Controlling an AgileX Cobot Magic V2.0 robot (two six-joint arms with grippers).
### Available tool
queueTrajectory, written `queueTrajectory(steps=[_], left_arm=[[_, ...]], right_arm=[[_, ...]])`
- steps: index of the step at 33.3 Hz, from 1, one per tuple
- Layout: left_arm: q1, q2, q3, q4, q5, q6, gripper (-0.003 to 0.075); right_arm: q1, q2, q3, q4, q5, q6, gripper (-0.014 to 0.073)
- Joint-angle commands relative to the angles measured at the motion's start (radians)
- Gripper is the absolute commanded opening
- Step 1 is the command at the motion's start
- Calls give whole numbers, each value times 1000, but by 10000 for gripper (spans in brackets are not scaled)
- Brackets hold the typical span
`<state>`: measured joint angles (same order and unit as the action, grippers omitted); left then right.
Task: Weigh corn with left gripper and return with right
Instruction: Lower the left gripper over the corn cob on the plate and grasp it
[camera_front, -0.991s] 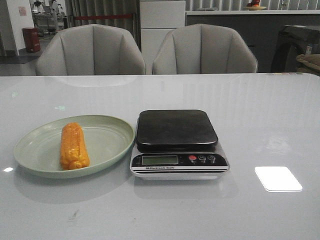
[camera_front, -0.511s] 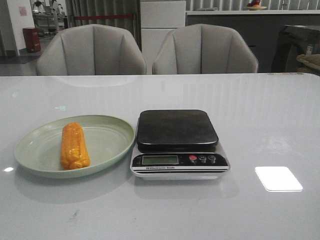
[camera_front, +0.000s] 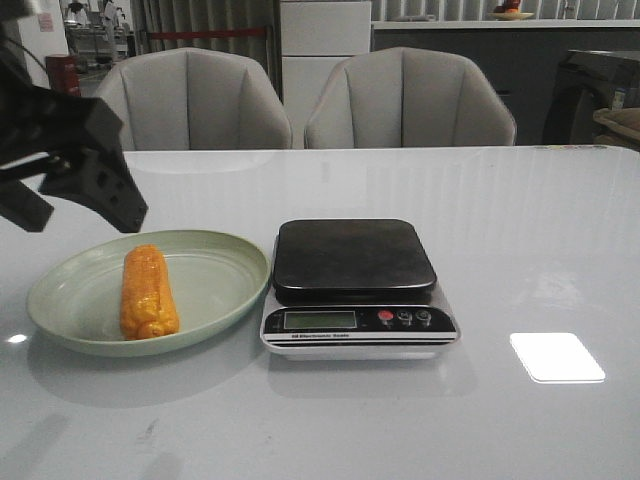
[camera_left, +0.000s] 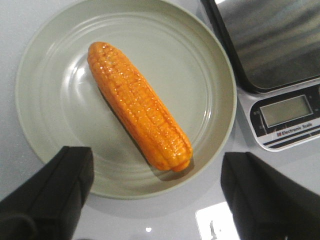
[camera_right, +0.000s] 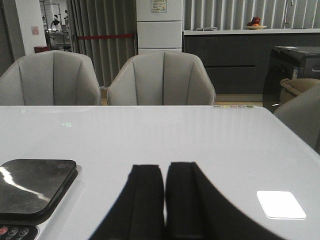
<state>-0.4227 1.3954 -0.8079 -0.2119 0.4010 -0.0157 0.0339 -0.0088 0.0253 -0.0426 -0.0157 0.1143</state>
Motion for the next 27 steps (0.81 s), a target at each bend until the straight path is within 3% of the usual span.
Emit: queueTrajectory(steps=[1, 17, 21, 27], left_arm=[[-7, 60, -76, -21, -26, -30, 577], [-7, 313, -225, -49, -30, -62, 566], [-7, 351, -246, -61, 9, -62, 455], [-7, 377, -277, -61, 46, -62, 204]], right_arm=[[-6, -20, 11, -15, -83, -10, 185], [-6, -20, 11, -15, -83, -10, 185], [-6, -20, 11, -15, -83, -10, 185], [-6, -20, 11, -15, -83, -10, 185]])
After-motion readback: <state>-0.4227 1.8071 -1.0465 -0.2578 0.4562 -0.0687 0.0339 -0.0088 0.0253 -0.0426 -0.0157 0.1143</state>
